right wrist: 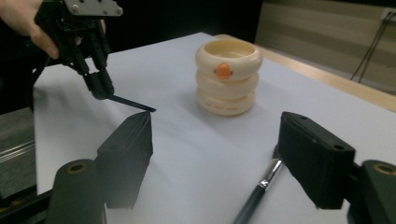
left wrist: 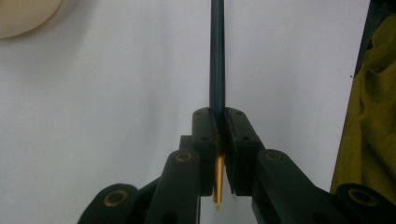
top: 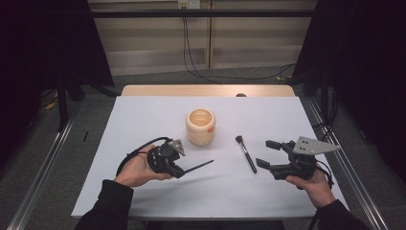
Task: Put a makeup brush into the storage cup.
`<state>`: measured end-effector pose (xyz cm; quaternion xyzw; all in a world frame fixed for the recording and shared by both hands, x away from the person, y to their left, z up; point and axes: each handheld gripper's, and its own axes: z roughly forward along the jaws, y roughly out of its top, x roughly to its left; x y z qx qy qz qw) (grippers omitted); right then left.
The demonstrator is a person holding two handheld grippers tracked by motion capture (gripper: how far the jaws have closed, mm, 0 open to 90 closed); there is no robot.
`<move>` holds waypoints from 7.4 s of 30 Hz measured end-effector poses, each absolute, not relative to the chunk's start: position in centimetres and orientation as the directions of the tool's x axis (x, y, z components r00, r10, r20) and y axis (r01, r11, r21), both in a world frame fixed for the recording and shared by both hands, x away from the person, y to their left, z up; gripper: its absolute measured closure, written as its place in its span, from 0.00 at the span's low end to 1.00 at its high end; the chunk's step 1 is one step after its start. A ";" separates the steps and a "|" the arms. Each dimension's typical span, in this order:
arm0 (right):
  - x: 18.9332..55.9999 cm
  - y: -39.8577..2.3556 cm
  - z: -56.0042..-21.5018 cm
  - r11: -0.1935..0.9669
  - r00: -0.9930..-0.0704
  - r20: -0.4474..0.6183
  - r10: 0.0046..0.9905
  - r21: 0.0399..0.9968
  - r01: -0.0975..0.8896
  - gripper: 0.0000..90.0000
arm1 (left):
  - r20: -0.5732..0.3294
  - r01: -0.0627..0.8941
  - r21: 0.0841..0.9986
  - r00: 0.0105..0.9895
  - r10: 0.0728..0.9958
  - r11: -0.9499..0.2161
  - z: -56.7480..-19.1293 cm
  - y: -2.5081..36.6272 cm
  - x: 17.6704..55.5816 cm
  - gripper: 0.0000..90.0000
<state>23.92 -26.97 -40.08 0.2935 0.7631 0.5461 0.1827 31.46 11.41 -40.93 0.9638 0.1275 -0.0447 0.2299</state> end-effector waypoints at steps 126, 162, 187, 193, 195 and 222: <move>31.0 -14.2 -42.3 0.818 -0.991 0.116 0.059 0.564 0.115 0.95 | -0.096 0.181 0.534 0.984 0.153 -0.826 -40.6 5.7 32.4 0.05; 31.8 -16.8 -41.5 0.713 -0.971 0.109 0.211 0.663 0.229 0.95 | -0.099 0.326 0.850 0.870 0.482 -0.413 -42.0 14.6 29.1 0.03; 30.8 -20.1 -40.6 0.425 -0.933 0.176 0.314 0.853 0.304 0.95 | -0.108 0.302 0.879 0.880 0.462 -0.370 -42.2 14.8 28.6 0.03; 30.4 -19.9 -40.3 0.370 -0.942 0.172 0.289 0.887 0.275 0.95 | -0.110 0.298 0.891 0.875 0.472 -0.343 -42.1 14.9 28.5 0.03; 30.4 -20.0 -40.2 0.345 -0.941 0.178 0.286 0.897 0.275 0.95 | -0.107 0.297 0.894 0.868 0.485 -0.334 -42.1 14.9 28.5 0.03; 30.1 -20.6 -39.7 0.218 -0.946 0.176 0.273 0.946 0.239 0.95 | -0.127 0.276 0.938 0.836 0.534 -0.210 -41.2 14.6 28.2 0.06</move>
